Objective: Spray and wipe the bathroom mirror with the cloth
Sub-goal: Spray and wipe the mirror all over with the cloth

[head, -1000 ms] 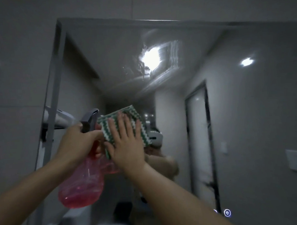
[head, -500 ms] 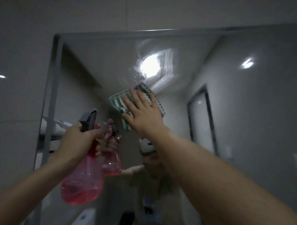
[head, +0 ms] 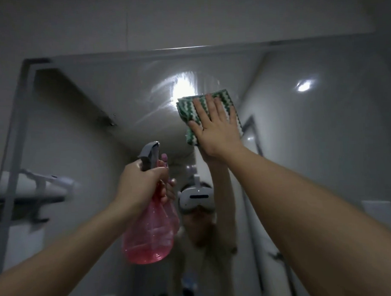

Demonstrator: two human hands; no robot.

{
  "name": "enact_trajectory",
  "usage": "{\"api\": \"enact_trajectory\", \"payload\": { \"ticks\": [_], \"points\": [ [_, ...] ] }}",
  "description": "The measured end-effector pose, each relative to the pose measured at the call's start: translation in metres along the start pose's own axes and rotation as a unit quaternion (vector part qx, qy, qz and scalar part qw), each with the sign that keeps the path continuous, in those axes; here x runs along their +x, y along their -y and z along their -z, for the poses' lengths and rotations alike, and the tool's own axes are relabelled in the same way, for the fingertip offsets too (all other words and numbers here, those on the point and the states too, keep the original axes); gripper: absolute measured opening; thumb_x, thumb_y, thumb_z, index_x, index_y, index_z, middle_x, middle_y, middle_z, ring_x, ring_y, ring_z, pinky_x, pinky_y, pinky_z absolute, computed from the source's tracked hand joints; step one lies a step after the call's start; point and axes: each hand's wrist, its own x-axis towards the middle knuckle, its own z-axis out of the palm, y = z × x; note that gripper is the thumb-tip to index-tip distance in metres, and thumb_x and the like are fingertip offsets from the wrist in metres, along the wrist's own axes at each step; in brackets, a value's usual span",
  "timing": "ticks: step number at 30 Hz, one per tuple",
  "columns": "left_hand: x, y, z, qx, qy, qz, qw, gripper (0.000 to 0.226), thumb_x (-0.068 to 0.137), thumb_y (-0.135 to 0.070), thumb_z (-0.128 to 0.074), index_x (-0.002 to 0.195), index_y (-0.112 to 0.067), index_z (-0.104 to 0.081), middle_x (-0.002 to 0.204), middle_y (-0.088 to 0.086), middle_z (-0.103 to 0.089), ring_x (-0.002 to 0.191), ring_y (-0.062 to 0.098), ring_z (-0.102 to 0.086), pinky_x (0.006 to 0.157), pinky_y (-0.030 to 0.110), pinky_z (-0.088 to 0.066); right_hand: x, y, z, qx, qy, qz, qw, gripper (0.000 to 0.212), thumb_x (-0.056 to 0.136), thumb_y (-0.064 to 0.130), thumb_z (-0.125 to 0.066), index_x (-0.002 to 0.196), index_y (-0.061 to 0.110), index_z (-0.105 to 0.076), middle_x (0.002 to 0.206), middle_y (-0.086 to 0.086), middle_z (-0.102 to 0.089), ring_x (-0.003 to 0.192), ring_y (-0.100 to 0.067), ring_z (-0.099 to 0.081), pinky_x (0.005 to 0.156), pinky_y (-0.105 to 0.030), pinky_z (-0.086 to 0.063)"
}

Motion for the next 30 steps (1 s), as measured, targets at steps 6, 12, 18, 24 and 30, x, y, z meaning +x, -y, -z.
{"api": "enact_trajectory", "payload": {
  "ticks": [6,12,18,24,30],
  "points": [
    [-0.003,-0.011,0.028,0.0,0.009,-0.013,1.0,0.019,0.084,0.015,-0.045,0.08,-0.001,-0.053,0.033,0.005,-0.046,0.025,0.01,-0.037,0.031,0.013,-0.032,-0.022,0.041,-0.015,0.008,-0.026,-0.076,0.997,0.062,0.101,0.048,-0.014,0.151,0.024,0.013,0.158,-0.009,0.02,0.145,-0.025,0.019,0.111,-0.049,0.019],
    [-0.006,0.002,0.106,0.015,-0.061,-0.008,0.998,0.014,0.083,0.012,-0.05,0.081,-0.001,-0.054,0.033,0.004,-0.04,0.027,0.013,-0.037,0.032,0.017,-0.033,-0.059,0.14,-0.052,0.016,-0.058,0.014,0.998,0.069,0.091,0.052,-0.012,0.151,0.018,-0.022,0.157,-0.018,-0.016,0.145,-0.033,-0.014,0.113,-0.047,0.012],
    [-0.019,0.027,0.177,0.036,-0.106,0.001,0.994,0.014,0.077,0.013,-0.051,0.079,0.0,-0.056,0.036,0.006,-0.04,0.031,0.018,-0.037,0.036,0.022,-0.036,-0.122,0.246,-0.084,0.059,-0.031,0.099,0.993,0.064,0.088,0.048,-0.031,0.144,0.019,-0.041,0.151,-0.012,-0.035,0.141,-0.028,-0.028,0.114,-0.05,-0.007],
    [-0.04,0.039,0.225,0.011,-0.138,0.012,0.99,0.016,0.079,0.011,-0.055,0.078,-0.005,-0.056,0.038,0.004,-0.041,0.032,0.017,-0.037,0.034,0.024,-0.036,-0.138,0.274,-0.093,0.036,-0.014,0.117,0.992,0.063,0.091,0.05,-0.031,0.145,0.019,-0.039,0.152,-0.012,-0.033,0.142,-0.028,-0.028,0.113,-0.052,-0.009],
    [-0.032,0.038,0.222,0.025,-0.136,-0.001,0.99,0.019,0.077,0.012,-0.055,0.068,-0.004,-0.057,0.038,0.007,-0.043,0.033,0.02,-0.038,0.039,0.026,-0.037,-0.134,0.267,-0.085,0.022,0.049,0.134,0.99,0.064,0.088,0.053,-0.028,0.142,0.022,-0.044,0.15,-0.009,-0.038,0.139,-0.025,-0.034,0.111,-0.05,-0.016]
  ]
}}
